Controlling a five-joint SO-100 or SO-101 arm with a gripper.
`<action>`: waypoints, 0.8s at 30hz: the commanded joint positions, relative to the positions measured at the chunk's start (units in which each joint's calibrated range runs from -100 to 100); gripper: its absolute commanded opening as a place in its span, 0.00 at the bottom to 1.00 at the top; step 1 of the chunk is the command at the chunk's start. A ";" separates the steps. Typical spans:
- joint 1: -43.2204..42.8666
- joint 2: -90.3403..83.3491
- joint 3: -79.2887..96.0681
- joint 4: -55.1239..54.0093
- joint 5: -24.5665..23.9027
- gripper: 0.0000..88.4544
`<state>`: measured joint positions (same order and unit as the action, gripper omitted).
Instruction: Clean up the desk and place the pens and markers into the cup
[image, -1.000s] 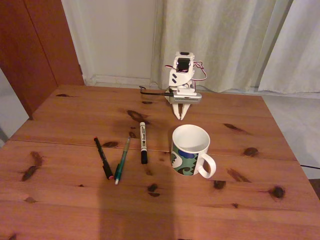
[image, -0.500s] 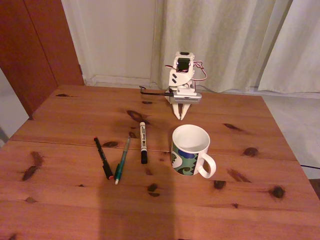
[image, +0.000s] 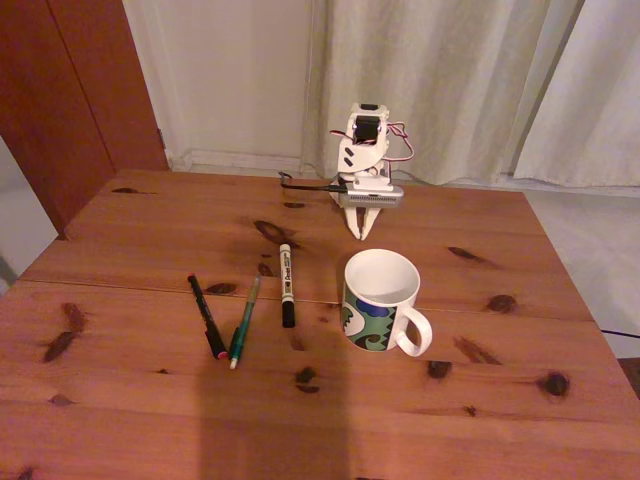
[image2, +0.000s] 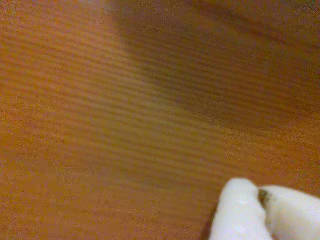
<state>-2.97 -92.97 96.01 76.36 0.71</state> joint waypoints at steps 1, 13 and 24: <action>0.36 6.37 -7.28 0.33 0.34 0.01; 1.16 47.74 -41.64 1.19 0.34 0.01; 8.64 76.46 -67.33 1.19 0.81 0.01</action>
<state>3.63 -20.59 36.56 77.35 0.90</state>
